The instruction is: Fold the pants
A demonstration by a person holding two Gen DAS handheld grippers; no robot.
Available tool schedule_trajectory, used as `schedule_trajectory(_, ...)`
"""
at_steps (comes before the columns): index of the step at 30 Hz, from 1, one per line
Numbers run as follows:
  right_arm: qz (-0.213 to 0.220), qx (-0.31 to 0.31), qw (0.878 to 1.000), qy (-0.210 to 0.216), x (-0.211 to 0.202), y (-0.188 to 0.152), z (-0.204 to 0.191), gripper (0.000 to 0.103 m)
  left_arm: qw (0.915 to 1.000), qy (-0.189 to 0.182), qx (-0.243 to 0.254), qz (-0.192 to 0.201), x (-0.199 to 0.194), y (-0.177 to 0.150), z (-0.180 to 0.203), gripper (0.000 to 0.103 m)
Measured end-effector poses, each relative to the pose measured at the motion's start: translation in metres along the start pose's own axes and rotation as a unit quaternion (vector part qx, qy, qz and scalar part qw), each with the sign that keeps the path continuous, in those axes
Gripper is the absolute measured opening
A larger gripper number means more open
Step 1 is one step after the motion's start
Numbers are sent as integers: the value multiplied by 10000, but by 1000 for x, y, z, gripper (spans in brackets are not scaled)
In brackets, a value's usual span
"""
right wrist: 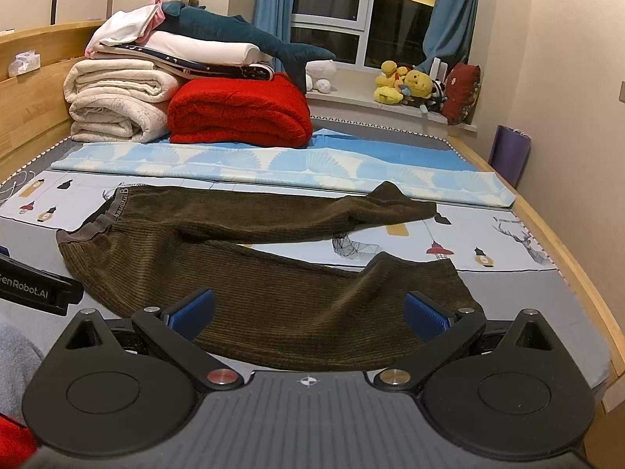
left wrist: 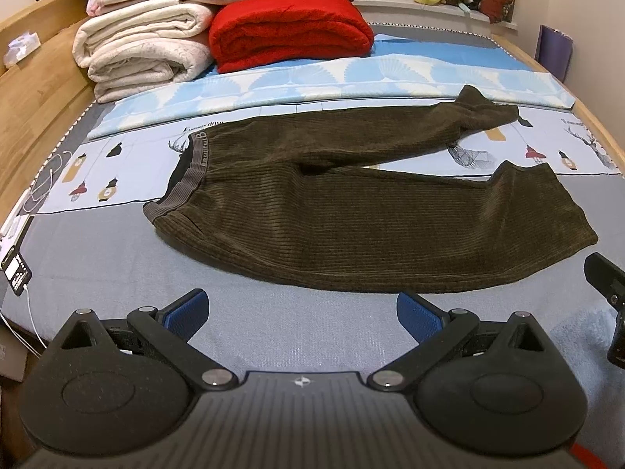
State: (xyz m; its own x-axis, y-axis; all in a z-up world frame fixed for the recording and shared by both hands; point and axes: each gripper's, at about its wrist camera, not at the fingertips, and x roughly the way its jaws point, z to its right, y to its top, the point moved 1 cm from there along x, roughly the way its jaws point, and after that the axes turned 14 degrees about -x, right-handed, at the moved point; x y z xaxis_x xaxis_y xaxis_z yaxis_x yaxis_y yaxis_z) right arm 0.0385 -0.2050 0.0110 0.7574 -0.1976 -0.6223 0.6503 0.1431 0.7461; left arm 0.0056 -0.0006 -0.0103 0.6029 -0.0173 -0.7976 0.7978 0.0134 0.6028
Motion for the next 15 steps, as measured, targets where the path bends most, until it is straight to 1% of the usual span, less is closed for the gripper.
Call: schedule_trajectory(15, -26, -21, 10000, 15, 1, 2, -3, 102, 10000, 23, 16, -24, -1, 2, 2, 103)
